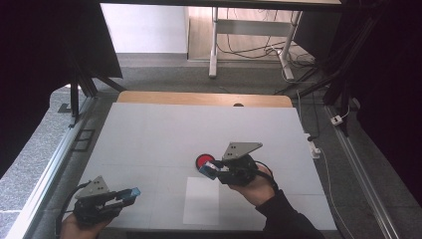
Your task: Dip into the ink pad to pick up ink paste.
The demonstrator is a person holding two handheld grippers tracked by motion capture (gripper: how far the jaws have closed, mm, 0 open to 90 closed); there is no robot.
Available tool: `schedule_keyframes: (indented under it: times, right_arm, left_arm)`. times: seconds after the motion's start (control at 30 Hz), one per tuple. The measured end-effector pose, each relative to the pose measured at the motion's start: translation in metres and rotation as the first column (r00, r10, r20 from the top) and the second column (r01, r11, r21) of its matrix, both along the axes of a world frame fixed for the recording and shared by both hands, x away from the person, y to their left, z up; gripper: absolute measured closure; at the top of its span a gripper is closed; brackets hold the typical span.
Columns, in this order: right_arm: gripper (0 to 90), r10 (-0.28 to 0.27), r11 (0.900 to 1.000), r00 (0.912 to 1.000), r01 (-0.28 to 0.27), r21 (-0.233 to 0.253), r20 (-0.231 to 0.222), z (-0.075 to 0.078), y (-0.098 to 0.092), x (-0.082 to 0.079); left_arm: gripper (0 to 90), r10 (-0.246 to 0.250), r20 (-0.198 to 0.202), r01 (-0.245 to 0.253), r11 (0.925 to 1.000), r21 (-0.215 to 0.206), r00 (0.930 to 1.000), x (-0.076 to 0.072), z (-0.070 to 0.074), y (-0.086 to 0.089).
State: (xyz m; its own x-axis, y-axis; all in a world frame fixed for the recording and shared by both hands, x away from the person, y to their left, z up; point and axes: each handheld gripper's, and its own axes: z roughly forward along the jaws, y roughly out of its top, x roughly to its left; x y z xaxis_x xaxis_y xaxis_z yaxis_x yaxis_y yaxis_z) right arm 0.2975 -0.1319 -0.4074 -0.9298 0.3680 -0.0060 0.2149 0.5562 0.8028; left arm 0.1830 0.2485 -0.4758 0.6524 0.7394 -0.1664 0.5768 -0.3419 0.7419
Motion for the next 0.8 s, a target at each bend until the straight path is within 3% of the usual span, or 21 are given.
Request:
schedule_keyframes:
  times: [0.8]
  right_arm:
    - [70.9, -0.104, 0.993, 0.9946, 0.103, -0.056, -0.008, -0.02, 0.012, 0.043]
  left_arm:
    - [68.1, 0.002, -0.003, -0.002, 1.0, -0.004, 1.0, 0.0, 0.0, 0.001]
